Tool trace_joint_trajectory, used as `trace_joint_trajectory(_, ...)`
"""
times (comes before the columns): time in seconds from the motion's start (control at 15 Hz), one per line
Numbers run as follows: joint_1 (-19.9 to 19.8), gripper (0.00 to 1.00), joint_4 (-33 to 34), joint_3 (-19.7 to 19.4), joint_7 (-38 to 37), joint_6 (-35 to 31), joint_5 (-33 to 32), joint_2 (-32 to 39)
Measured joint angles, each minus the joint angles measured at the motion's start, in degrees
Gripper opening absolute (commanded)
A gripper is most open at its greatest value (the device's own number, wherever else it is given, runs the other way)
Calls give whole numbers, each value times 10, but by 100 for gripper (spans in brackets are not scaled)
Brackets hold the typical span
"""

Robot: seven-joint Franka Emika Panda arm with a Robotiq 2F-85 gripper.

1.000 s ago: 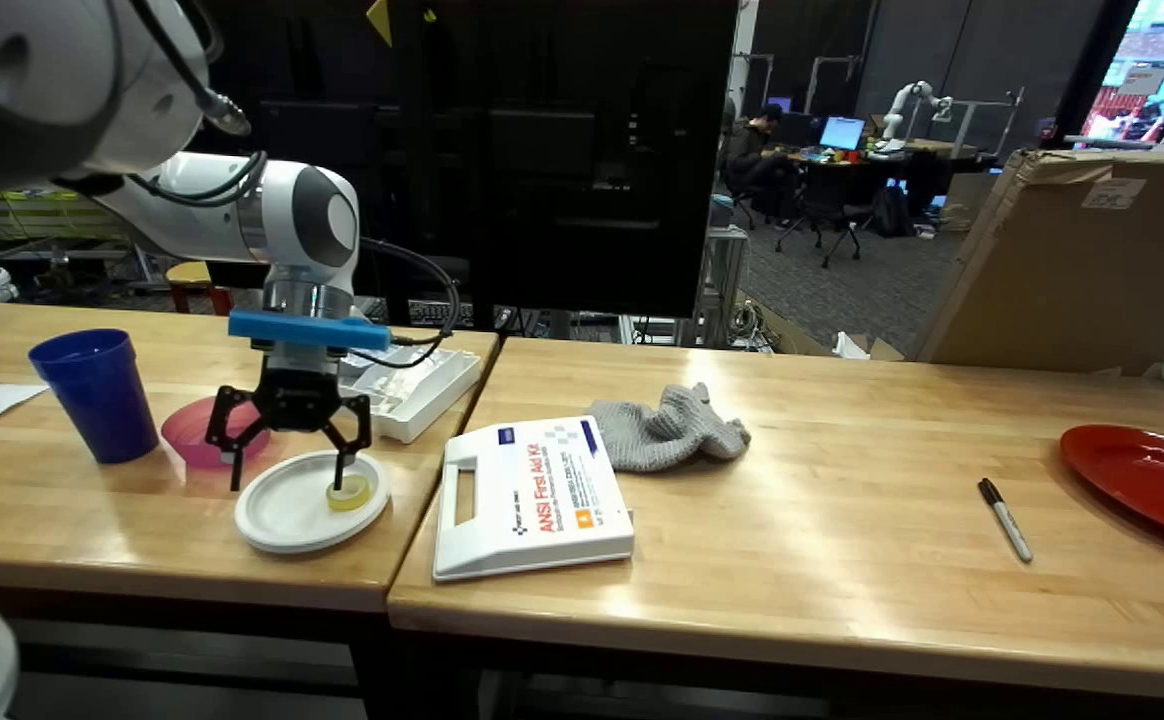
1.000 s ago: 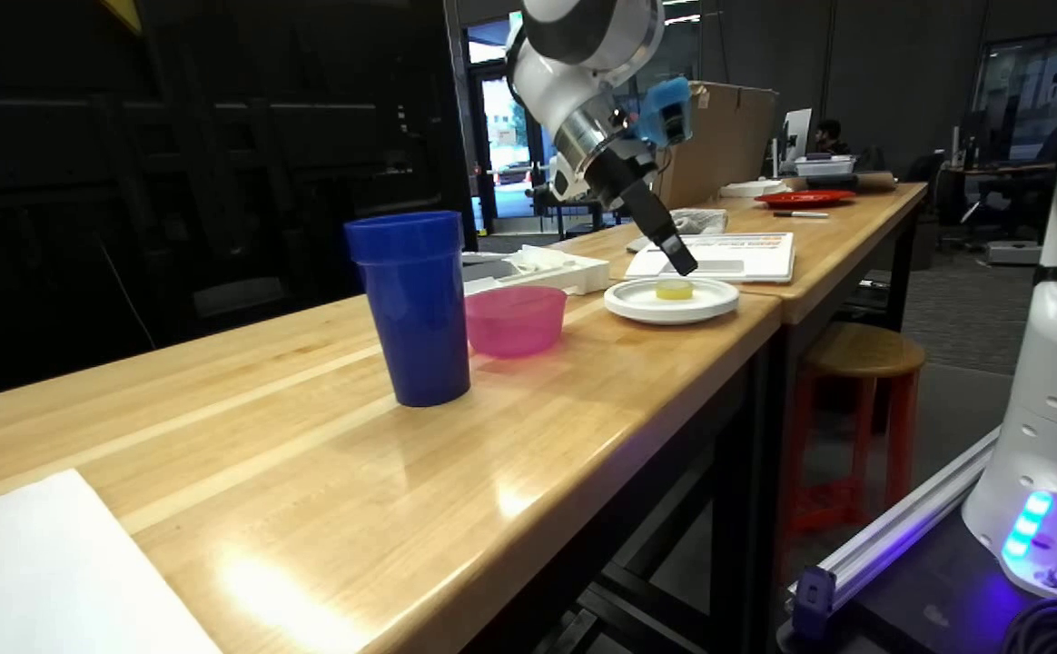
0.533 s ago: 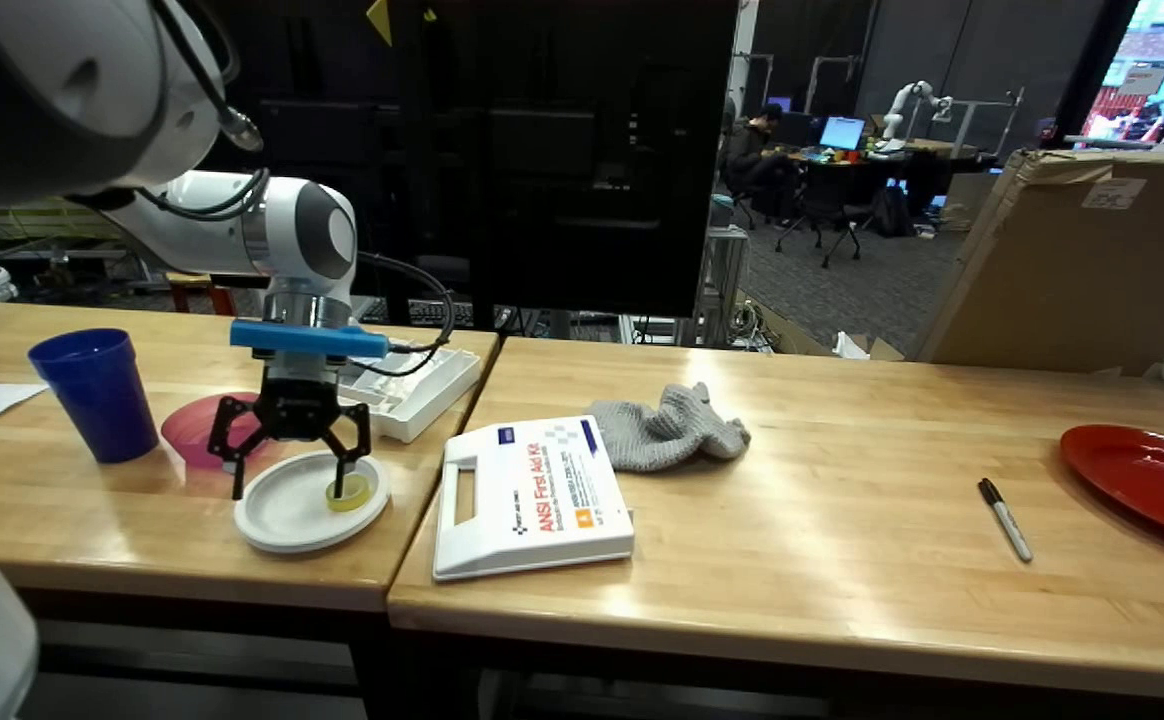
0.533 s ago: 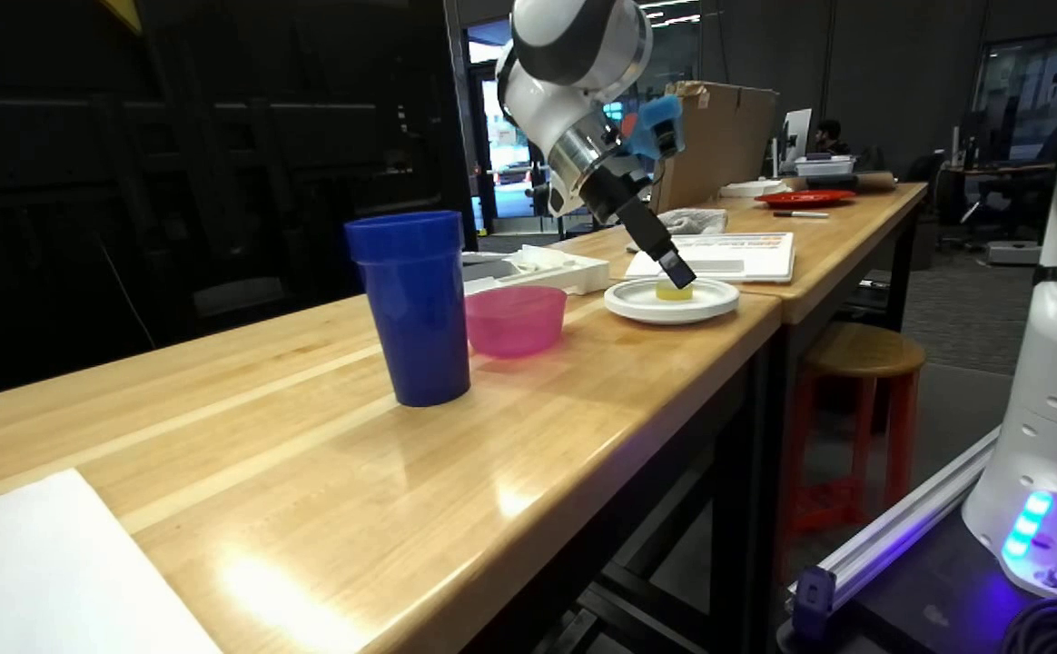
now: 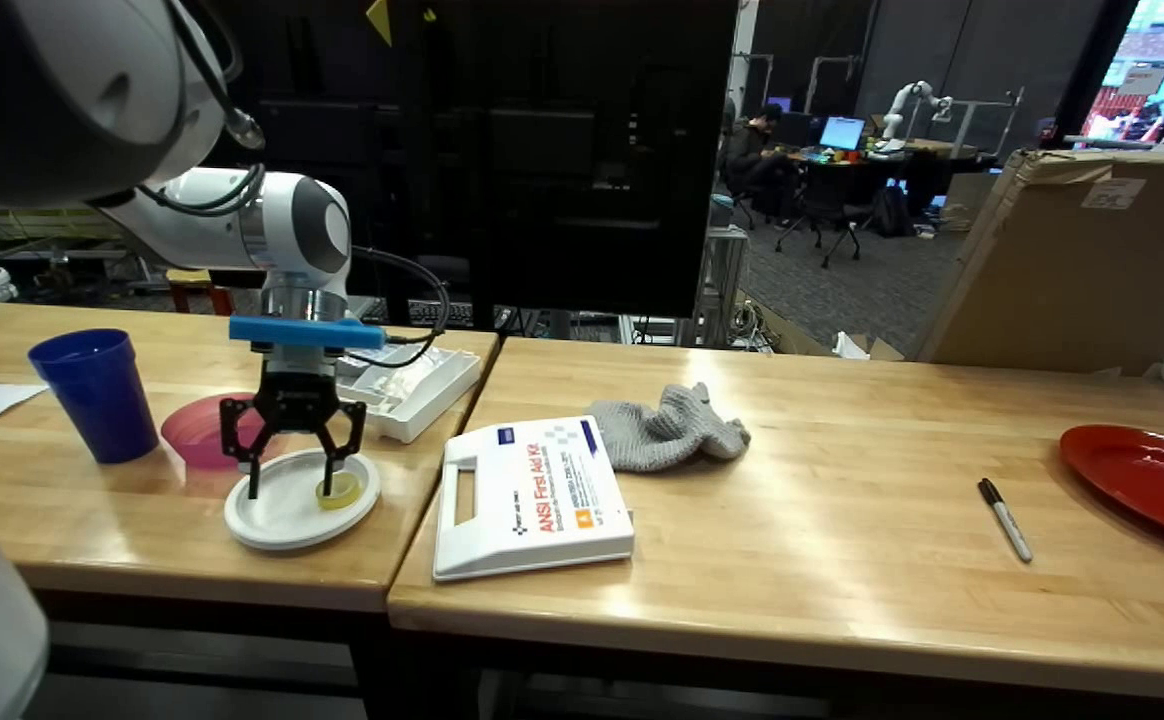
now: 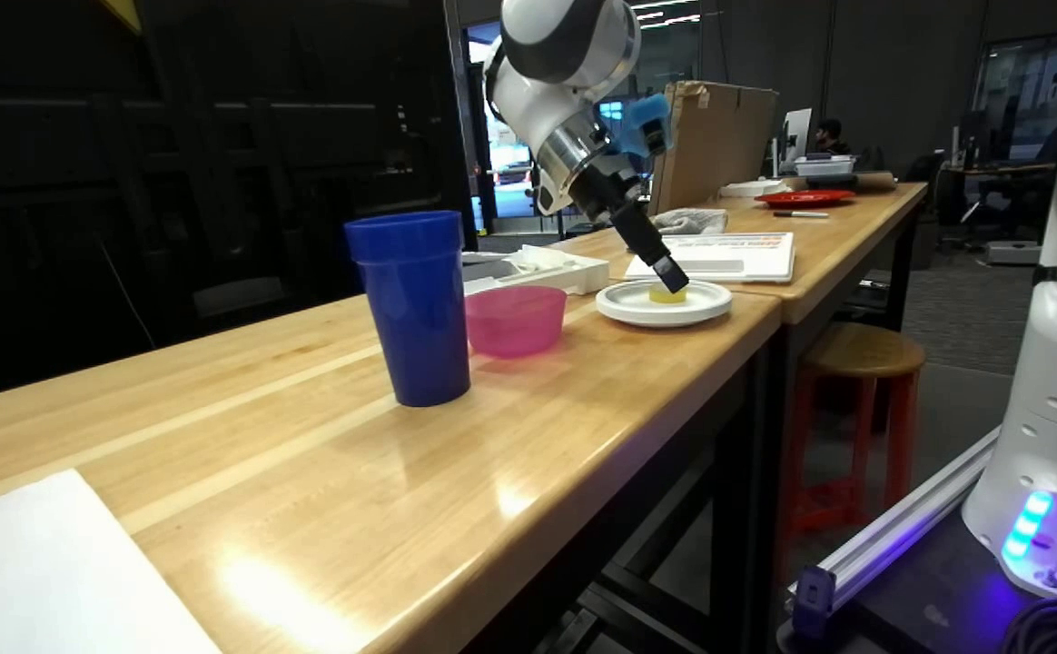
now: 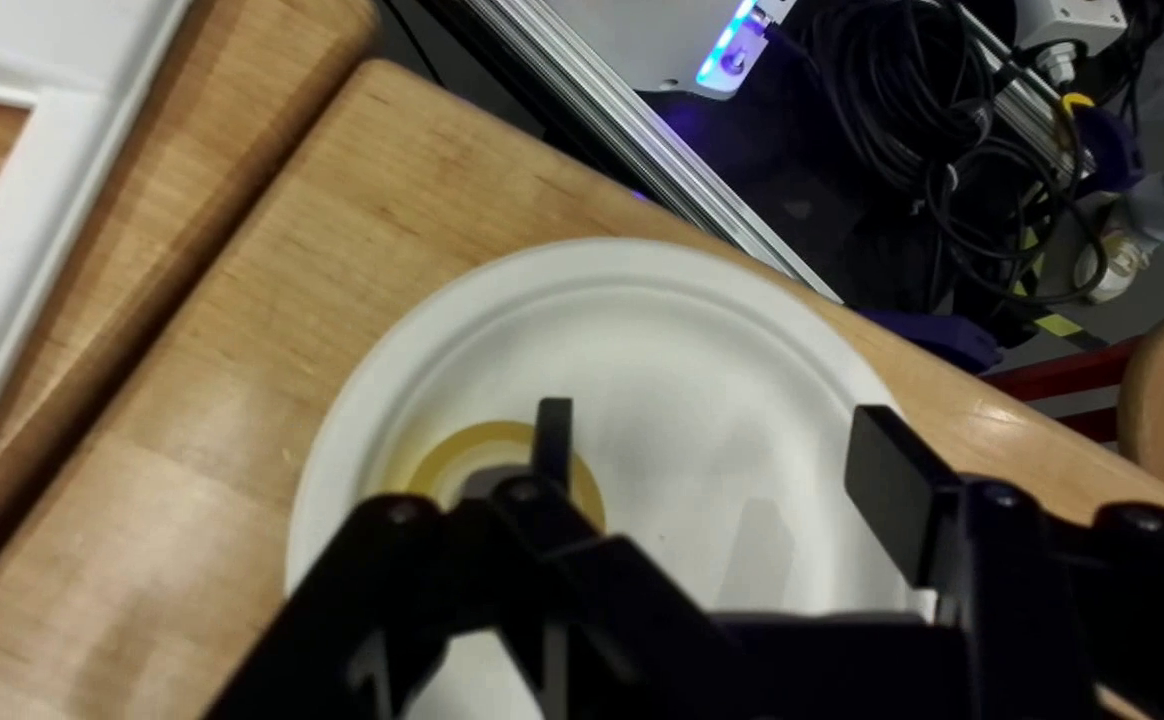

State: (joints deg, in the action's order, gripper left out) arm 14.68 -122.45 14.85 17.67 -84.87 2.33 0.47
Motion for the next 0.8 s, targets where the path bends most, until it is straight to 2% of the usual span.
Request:
trace_joint_trajectory(0.2, 0, 100, 3, 0, 0, 2, -1, 3)
trace_joint_trajectory(0.8, 0, 100, 4, 2, 0, 8, -14, 10)
